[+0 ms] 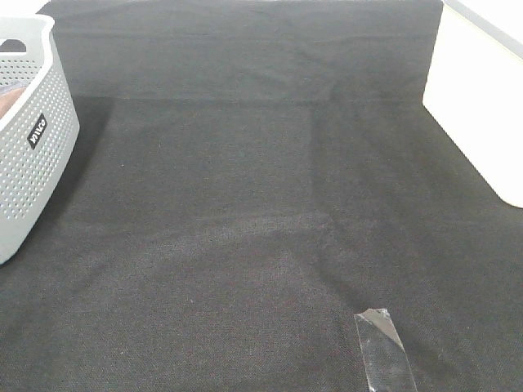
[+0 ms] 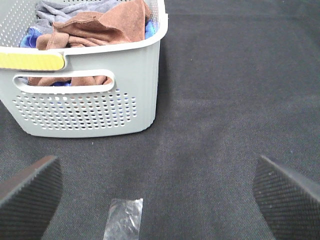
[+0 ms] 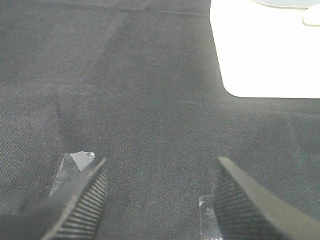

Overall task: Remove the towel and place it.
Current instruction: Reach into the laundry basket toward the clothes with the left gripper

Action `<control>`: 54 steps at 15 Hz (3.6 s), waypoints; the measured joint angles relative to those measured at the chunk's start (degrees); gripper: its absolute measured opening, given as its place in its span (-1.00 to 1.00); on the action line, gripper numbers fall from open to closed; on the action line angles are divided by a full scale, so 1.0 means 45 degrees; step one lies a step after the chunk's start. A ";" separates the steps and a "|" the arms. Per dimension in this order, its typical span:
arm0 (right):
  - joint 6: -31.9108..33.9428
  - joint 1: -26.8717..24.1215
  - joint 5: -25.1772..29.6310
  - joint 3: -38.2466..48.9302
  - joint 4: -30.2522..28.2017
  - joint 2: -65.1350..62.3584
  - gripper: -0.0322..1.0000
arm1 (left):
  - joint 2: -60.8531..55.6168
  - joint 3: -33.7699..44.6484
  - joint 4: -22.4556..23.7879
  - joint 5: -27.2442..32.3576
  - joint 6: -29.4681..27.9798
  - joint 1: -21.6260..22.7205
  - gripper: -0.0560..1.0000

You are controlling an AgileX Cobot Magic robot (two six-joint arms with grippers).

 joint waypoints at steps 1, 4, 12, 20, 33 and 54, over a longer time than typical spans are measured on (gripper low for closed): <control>0.0000 0.0000 0.0000 0.0000 0.0000 0.0000 0.20 | 0.0293 -0.0064 0.0025 0.0102 0.0064 0.0000 0.95; 0.0000 0.0000 0.0000 0.0000 0.0000 0.0000 0.20 | 0.2699 -0.1311 0.0038 0.1337 0.1388 0.0000 0.95; 0.0000 0.0000 0.0000 0.0000 0.0000 0.0000 0.20 | 0.9397 -0.6392 0.0038 0.2101 0.4520 0.0000 0.93; 0.0000 0.0000 0.0000 0.0000 0.0000 0.0000 0.20 | 1.5317 -1.0772 0.0497 0.2075 0.7257 0.0000 0.91; 0.0000 0.0000 0.0000 0.0000 0.0000 0.0000 0.20 | 2.1530 -1.3203 0.4393 0.2024 0.9613 0.0942 0.91; 0.0000 0.0000 0.0000 0.0000 0.0000 0.0000 0.20 | 2.7489 -1.6654 0.4253 0.0942 1.0835 0.1057 0.79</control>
